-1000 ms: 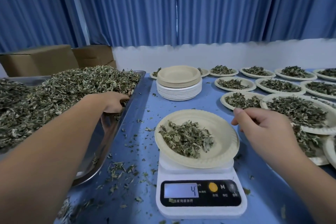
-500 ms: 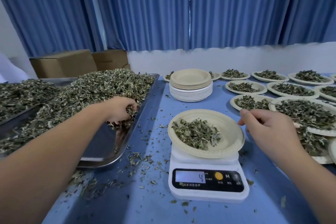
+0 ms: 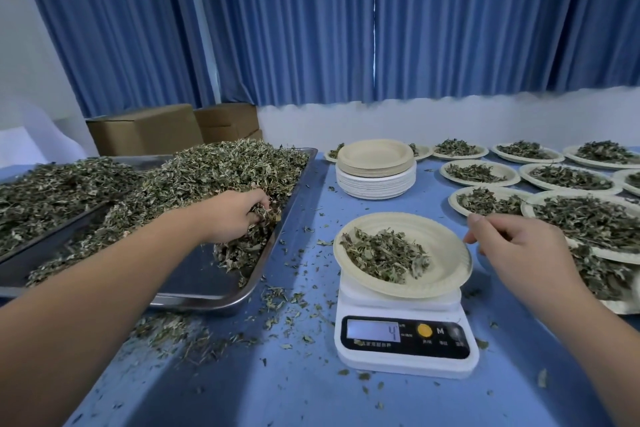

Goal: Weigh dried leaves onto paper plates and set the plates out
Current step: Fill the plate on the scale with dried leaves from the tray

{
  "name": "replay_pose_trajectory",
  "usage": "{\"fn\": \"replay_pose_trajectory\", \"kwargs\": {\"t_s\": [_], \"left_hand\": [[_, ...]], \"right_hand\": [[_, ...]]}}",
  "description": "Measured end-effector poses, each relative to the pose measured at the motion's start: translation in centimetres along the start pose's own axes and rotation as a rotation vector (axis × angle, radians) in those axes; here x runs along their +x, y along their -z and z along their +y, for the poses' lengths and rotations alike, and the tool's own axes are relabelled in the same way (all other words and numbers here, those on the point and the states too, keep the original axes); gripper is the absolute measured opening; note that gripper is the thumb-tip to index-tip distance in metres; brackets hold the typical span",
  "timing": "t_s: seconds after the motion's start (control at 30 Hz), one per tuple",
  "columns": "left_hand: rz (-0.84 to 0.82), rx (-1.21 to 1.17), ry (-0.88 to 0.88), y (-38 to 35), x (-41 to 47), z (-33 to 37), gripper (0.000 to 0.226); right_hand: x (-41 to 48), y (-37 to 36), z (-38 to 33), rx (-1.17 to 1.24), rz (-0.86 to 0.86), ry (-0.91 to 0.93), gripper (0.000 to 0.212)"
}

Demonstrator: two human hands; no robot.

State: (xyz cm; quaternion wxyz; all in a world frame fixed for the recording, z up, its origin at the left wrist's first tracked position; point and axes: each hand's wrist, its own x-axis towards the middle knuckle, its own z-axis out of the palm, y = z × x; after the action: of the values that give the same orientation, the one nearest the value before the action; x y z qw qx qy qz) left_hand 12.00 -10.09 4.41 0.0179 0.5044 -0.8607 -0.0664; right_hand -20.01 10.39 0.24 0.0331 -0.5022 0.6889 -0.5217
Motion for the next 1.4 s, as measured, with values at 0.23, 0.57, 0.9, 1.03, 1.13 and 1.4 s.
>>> {"fn": "replay_pose_trajectory", "kwargs": {"t_s": [0.23, 0.57, 0.9, 1.03, 1.13, 1.4], "left_hand": [[0.086, 0.060, 0.010, 0.1, -0.1, -0.4, 0.016], [0.352, -0.203, -0.047, 1.6, -1.9, 1.5, 0.009], [0.371, -0.360, -0.354, 2.6, -2.0, 12.1, 0.020], [0.269, -0.384, -0.407, 0.9, -1.0, 14.5, 0.012], [0.177, -0.314, -0.462, -0.1, -0.8, 15.6, 0.021], [0.142, -0.233, -0.483, -0.2, -0.9, 16.5, 0.035]], "right_hand": [[0.0, 0.1, 0.2, -0.003, -0.014, -0.015, 0.037], [0.2, -0.2, 0.3, 0.038, -0.016, -0.005, 0.038], [0.5, 0.0, 0.6, 0.005, 0.000, 0.022, 0.038], [0.5, 0.0, 0.7, 0.010, -0.005, 0.023, 0.039], [0.4, -0.1, 0.6, 0.025, -0.008, 0.020, 0.039], [0.5, 0.0, 0.8, 0.019, -0.013, 0.010, 0.040]]}}
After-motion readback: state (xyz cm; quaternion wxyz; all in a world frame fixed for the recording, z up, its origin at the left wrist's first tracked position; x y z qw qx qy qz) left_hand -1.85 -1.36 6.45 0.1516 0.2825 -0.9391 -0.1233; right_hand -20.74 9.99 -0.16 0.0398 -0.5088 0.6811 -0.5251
